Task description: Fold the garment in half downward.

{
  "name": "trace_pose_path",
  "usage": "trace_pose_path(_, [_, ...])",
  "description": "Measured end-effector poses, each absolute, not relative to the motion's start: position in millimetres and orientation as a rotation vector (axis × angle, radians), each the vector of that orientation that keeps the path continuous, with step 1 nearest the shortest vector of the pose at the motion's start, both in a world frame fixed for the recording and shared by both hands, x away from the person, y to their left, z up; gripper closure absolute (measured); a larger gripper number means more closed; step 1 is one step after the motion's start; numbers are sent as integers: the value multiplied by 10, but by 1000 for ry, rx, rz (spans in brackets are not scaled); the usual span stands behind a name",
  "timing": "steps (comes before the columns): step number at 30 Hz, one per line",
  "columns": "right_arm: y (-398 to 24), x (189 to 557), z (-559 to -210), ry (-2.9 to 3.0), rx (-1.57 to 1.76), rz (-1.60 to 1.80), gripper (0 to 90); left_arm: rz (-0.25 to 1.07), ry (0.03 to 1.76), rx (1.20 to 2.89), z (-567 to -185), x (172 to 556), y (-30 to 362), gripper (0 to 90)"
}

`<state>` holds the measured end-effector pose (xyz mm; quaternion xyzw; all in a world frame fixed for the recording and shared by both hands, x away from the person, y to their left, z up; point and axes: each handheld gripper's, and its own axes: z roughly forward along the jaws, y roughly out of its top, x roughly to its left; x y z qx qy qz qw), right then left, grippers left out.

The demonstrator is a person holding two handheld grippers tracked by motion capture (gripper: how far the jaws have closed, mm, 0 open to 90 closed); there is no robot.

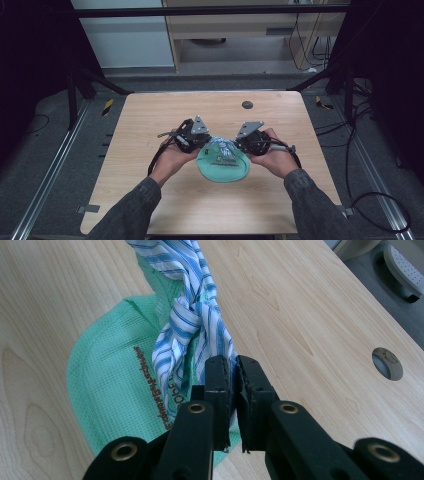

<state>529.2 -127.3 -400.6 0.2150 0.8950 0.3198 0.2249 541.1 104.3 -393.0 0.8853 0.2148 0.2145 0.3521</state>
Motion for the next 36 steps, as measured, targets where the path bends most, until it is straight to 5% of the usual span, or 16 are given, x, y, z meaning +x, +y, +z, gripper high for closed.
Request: trace_pose_path(36, [-1243,5051,-4149,2511,528,878,842,508,503,2320,-4204,5167,1138,863])
